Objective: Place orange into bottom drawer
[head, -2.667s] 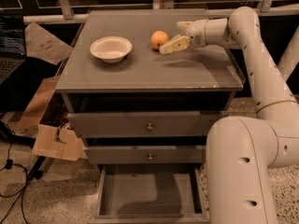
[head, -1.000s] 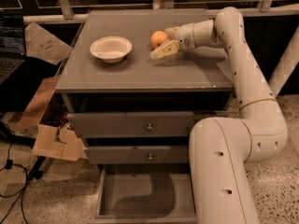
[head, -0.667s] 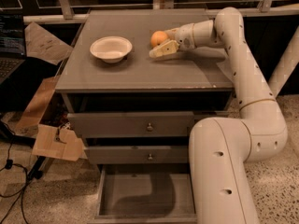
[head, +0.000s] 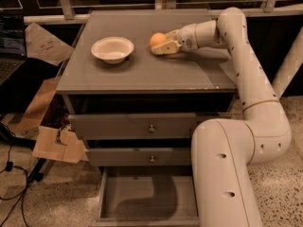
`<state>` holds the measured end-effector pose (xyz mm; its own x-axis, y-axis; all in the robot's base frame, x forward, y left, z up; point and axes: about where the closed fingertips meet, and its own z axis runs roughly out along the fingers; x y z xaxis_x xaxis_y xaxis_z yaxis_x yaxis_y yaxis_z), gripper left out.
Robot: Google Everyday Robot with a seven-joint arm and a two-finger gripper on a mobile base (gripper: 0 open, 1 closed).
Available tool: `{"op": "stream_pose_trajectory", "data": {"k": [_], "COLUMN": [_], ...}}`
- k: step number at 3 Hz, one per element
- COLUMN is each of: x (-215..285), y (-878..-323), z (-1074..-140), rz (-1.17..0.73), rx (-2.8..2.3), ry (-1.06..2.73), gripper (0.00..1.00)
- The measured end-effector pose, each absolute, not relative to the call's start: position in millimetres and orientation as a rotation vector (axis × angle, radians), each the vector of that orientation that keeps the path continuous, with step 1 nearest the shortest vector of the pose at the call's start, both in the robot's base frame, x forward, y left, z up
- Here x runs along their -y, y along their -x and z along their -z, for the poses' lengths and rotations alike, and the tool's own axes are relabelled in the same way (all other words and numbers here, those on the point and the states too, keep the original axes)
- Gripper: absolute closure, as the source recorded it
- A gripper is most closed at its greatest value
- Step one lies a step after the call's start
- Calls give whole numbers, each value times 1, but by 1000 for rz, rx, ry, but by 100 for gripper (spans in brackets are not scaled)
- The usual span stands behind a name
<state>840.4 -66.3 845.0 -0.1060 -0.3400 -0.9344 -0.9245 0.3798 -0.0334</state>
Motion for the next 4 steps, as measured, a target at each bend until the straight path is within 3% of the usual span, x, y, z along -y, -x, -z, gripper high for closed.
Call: {"op": "stream_pose_trajectory", "data": {"k": [1,2,4], "x": [66,63,88], "y": [-840,-838,-810], "z": [-845,-849,-887], "rz": [-744,-738,-706], "rx": [-1655,-1650,-1629], "ry": [1137,1158,1212], "gripper": [87,100,100]}}
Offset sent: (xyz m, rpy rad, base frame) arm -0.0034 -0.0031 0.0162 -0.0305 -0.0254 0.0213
